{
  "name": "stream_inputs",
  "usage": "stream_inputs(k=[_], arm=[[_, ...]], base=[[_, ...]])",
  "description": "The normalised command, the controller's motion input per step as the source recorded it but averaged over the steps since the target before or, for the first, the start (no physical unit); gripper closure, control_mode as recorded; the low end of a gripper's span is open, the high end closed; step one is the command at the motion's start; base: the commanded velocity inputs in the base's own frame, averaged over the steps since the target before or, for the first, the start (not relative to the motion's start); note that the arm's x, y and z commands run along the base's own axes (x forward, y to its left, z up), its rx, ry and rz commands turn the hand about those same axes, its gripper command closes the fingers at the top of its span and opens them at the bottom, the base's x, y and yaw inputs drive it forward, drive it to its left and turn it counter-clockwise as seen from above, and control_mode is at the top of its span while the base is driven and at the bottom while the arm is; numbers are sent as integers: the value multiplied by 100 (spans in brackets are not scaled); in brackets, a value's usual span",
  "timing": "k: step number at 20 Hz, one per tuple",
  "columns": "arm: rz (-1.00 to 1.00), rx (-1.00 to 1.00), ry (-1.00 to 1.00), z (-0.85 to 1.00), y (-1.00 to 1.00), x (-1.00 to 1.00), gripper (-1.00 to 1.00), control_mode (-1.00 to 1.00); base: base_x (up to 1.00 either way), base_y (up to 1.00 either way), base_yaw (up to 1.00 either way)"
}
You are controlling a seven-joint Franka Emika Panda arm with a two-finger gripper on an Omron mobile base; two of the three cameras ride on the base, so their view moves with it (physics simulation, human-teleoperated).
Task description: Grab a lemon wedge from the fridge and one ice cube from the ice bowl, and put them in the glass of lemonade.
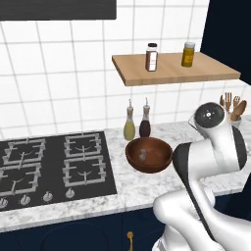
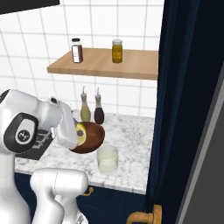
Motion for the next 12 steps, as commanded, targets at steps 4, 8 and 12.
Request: stream_inputs(k=[4, 8, 12], arm=[[32, -48, 12, -45, 0, 1, 100, -100], [28, -28, 2, -44, -14, 11, 100, -100], [15, -4, -3, -38, -21, 0, 100, -100]], base=[[0, 0, 0], [0, 0, 0], [0, 0, 0]])
